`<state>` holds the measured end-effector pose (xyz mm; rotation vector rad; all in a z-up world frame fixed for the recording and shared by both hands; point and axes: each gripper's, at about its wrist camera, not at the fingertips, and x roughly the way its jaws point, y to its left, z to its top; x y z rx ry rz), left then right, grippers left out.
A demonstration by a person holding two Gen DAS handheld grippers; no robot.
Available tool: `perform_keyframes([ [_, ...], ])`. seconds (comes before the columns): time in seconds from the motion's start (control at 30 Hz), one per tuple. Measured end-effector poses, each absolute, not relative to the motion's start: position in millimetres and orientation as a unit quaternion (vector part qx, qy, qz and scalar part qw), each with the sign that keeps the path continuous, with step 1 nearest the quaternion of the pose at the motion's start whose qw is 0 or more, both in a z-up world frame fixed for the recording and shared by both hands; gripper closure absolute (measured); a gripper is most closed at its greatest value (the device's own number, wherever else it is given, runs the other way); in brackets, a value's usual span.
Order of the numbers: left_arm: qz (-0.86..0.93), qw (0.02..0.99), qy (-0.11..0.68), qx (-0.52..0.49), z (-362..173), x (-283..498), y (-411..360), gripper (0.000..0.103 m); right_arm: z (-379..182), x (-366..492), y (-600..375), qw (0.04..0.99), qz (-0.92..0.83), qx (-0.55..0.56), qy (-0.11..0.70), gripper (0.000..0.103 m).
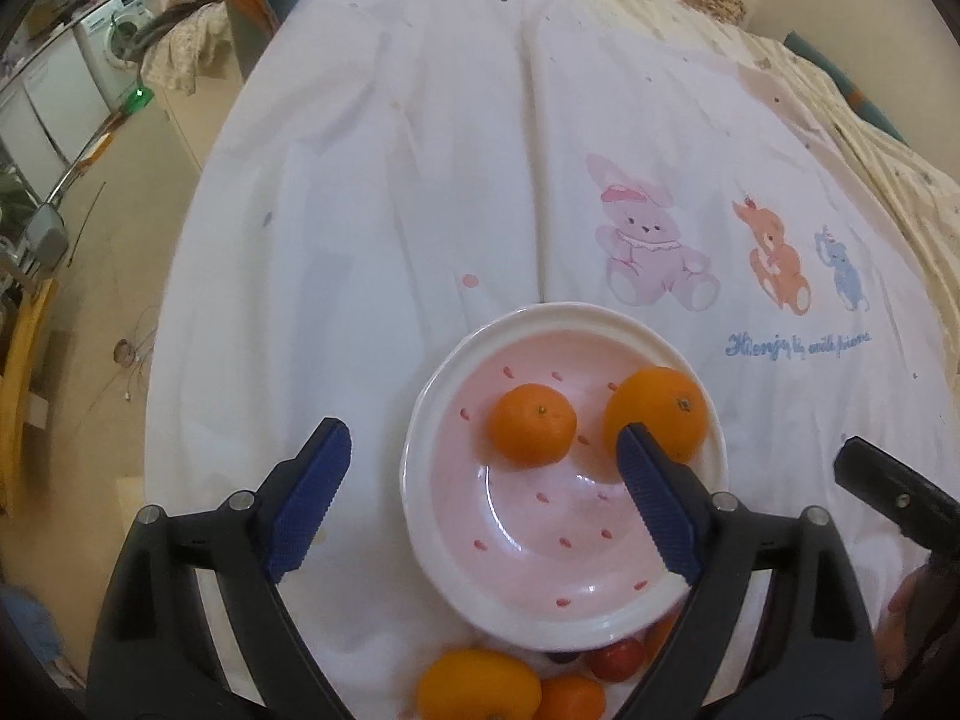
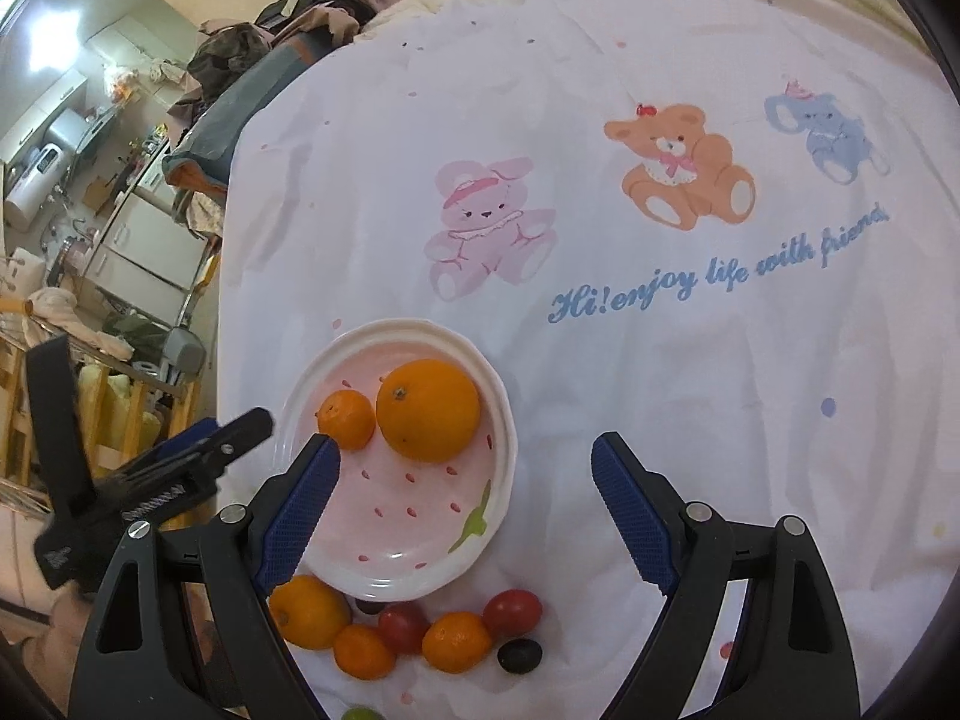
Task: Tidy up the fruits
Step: 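Lower the tangerine onto the plate and open the left gripper, then withdraw both grippers from the plate toward the remaining fruit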
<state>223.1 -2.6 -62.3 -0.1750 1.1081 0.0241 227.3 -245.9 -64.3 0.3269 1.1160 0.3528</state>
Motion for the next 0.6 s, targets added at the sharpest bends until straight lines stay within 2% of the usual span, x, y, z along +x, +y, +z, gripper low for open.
perform_keyframes([
  [0.43,-0.005,0.869,0.490,-0.070,-26.0,168.6,11.9,0.015,-35.2,170.3,-242.8,0.864,0.139,0.078,0.478,0.015],
  [0.6,-0.006,0.872,0.483,-0.073,-19.4,145.6,12.8,0.015,-39.3,153.3,-256.4,0.861,0.122,0.083,0.487,0.015],
])
